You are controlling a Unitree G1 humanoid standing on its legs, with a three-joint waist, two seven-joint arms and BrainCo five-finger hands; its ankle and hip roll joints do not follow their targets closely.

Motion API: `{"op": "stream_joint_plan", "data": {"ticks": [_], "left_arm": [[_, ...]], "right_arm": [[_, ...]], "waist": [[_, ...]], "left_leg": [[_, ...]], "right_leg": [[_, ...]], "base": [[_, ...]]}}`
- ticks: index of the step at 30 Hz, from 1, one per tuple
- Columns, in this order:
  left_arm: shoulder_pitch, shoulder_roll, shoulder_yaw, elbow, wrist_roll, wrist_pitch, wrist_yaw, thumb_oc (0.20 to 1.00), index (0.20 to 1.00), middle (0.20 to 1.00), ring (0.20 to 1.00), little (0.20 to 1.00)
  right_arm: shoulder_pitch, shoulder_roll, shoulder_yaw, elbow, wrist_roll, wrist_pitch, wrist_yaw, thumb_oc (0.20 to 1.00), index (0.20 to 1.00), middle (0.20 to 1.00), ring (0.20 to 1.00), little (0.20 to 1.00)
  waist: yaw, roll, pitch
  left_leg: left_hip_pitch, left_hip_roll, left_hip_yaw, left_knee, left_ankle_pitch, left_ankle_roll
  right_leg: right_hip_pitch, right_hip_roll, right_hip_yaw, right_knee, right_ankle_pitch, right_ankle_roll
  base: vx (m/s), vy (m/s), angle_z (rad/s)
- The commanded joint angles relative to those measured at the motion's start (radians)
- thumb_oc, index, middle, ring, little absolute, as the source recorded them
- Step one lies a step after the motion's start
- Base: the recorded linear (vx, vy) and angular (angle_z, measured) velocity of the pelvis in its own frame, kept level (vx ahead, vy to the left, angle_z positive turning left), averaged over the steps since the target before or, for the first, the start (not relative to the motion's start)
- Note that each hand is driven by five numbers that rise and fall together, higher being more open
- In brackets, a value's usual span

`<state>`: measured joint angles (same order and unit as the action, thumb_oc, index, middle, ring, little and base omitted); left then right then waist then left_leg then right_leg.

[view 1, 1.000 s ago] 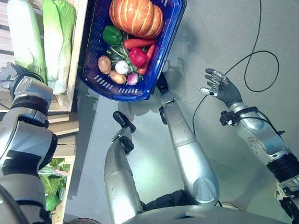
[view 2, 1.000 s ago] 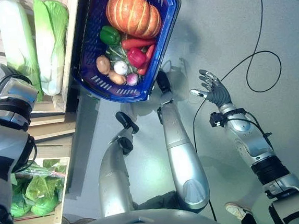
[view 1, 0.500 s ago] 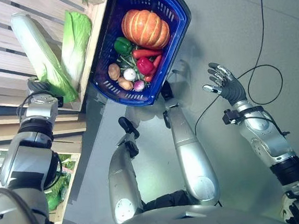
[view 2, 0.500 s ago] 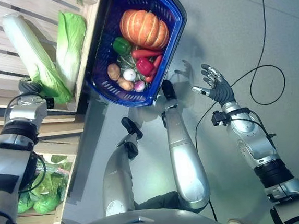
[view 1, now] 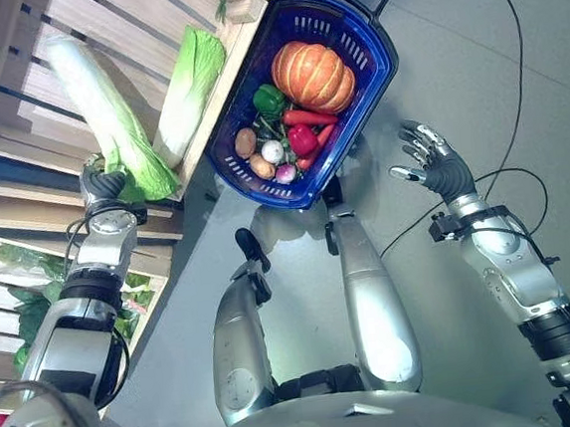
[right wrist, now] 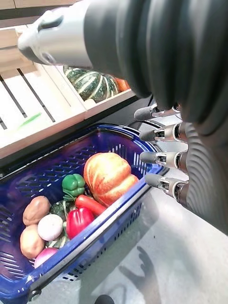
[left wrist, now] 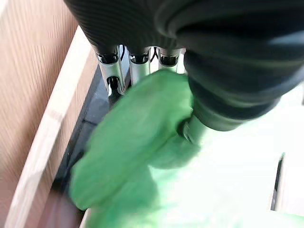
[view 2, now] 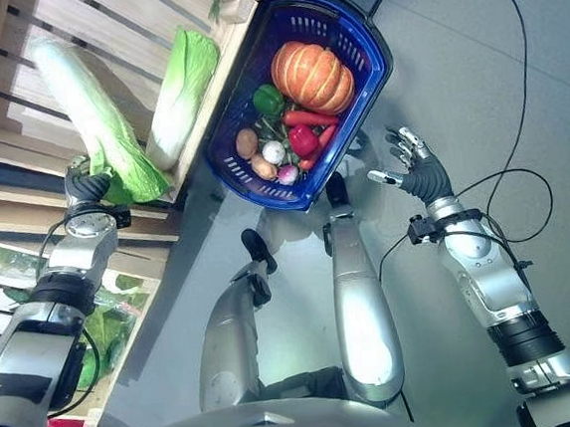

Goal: Pick up fruits and vegetables into the basket

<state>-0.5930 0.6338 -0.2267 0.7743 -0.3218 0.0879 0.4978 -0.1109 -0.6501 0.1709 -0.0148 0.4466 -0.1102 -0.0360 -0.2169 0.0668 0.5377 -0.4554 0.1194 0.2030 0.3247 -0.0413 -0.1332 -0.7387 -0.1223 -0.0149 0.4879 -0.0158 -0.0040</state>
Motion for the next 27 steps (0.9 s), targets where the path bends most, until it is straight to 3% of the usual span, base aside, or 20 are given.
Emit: {"op": "stream_joint_plan", "data": {"ticks": [1, 12, 21, 27], "left_arm": [[0.018, 0.062, 0.069, 0.042, 0.008, 0.019, 0.041, 1.0, 1.0, 1.0, 1.0, 1.0], [-0.061, 0.101, 0.028, 0.179, 0.023, 0.121, -0.014, 1.0, 1.0, 1.0, 1.0, 1.0], [-0.115, 0.099, 0.008, 0.191, -0.014, 0.089, -0.044, 1.0, 1.0, 1.0, 1.0, 1.0], [-0.158, 0.055, -0.008, 0.131, -0.228, 0.039, -0.267, 1.0, 1.0, 1.0, 1.0, 1.0]], "right_arm": [[0.039, 0.018, -0.017, -0.048, -0.003, -0.039, 0.004, 1.0, 1.0, 1.0, 1.0, 1.0], [0.021, -0.003, 0.001, -0.023, 0.035, -0.029, 0.009, 1.0, 1.0, 1.0, 1.0, 1.0], [0.014, -0.005, 0.019, -0.024, 0.038, -0.023, 0.006, 1.0, 1.0, 1.0, 1.0, 1.0], [0.007, 0.0, 0.033, -0.043, 0.033, 0.002, -0.002, 1.0, 1.0, 1.0, 1.0, 1.0]], "waist": [[-0.021, -0.017, -0.018], [-0.048, -0.033, -0.018], [-0.067, -0.036, -0.018], [-0.077, -0.03, -0.018]], "left_leg": [[-0.086, -0.031, 0.035, 0.069, -0.028, 0.058], [-0.098, -0.015, 0.045, 0.097, -0.036, 0.06], [-0.095, -0.002, 0.055, 0.105, -0.039, 0.057], [-0.094, 0.003, 0.063, 0.103, -0.04, 0.059]], "right_leg": [[0.056, -0.001, -0.037, 0.039, -0.144, 0.056], [0.049, 0.02, -0.014, 0.053, -0.15, 0.049], [0.045, 0.023, 0.001, 0.062, -0.154, 0.048], [0.039, 0.027, 0.005, 0.071, -0.16, 0.049]], "base": [[0.0, 0.0, 0.0], [0.02, -0.021, -0.04], [0.02, -0.007, -0.04], [0.0, 0.0, 0.0]]}}
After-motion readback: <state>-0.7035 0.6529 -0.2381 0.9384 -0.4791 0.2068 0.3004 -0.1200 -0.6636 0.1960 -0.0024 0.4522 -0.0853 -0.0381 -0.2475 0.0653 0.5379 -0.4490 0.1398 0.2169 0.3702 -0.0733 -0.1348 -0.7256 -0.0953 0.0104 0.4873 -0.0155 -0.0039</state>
